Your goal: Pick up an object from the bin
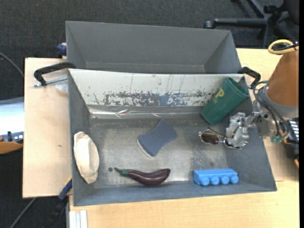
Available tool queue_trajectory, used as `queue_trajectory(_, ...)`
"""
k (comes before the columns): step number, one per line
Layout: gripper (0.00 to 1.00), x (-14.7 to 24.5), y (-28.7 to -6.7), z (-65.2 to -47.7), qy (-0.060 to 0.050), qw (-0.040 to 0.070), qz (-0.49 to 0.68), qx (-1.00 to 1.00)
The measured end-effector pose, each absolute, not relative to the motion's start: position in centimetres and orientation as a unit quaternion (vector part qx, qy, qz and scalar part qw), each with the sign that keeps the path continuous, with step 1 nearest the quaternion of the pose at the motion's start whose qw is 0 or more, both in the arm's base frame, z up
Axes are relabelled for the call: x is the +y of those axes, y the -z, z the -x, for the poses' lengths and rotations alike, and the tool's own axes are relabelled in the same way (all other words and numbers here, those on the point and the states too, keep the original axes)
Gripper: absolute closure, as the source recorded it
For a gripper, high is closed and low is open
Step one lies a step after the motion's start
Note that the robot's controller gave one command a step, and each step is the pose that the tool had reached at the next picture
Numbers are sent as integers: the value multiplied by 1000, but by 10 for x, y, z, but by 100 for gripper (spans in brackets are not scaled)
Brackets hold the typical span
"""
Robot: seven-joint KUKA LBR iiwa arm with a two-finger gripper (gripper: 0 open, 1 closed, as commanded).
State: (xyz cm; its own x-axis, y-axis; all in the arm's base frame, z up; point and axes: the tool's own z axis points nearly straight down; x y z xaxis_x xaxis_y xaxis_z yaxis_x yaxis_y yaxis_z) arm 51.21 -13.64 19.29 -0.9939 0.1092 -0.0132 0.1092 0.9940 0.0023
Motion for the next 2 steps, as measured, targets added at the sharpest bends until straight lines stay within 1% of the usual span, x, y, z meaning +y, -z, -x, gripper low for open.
queue_trajectory(1, 100, -135, -125, -514, -2, 9, -111, 994)
queue_trajectory(2, 100, -152, -73, -508, -4, 6, -142, 990)
